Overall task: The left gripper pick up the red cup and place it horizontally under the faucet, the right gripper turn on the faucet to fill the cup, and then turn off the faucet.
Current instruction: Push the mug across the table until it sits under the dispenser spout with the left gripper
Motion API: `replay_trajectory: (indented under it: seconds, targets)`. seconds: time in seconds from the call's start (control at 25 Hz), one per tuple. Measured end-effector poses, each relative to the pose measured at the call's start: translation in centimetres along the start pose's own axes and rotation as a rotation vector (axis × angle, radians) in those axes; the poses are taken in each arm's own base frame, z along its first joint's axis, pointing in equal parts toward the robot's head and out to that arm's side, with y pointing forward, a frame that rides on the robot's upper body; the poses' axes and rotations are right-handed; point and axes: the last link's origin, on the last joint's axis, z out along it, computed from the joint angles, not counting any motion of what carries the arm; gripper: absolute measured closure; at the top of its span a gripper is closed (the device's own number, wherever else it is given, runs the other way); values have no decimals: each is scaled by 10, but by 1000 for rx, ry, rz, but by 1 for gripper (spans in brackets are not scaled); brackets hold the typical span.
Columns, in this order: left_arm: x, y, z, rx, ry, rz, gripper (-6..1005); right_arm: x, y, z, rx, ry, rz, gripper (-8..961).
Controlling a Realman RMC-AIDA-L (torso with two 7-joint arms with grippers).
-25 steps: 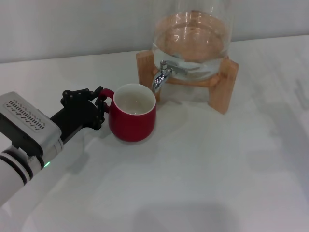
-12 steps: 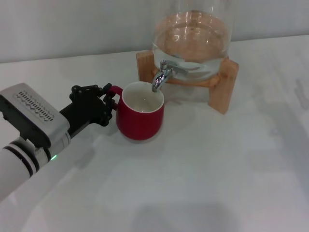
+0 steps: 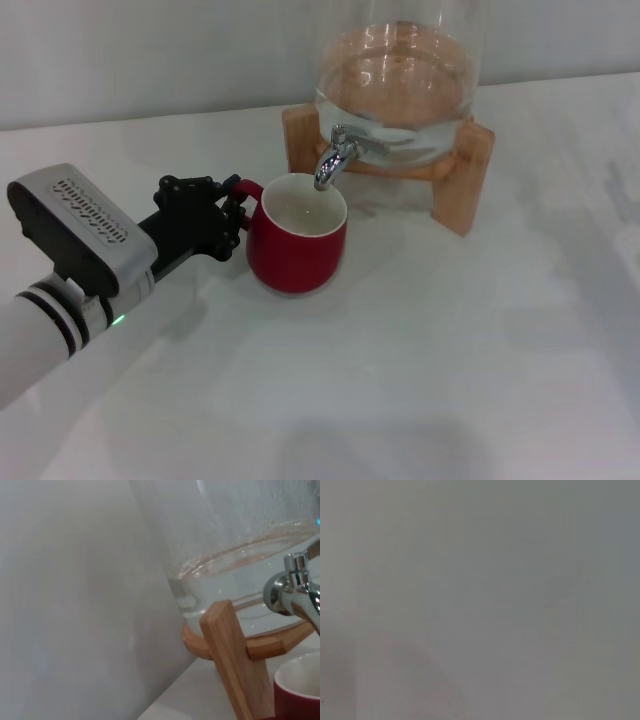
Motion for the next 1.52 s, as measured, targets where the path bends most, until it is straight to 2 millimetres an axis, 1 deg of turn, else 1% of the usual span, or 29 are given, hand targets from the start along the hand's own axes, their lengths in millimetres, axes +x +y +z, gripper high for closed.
replay_trajectory:
  seconds: [0.6,1.52]
  targets:
    - [3,5,5,-49,-13,31,905,-1,4,2,-16,-7,0,230]
    - [-1,8,6,-46,-37,24,905,-1,5,0,-25,-7,-1,230]
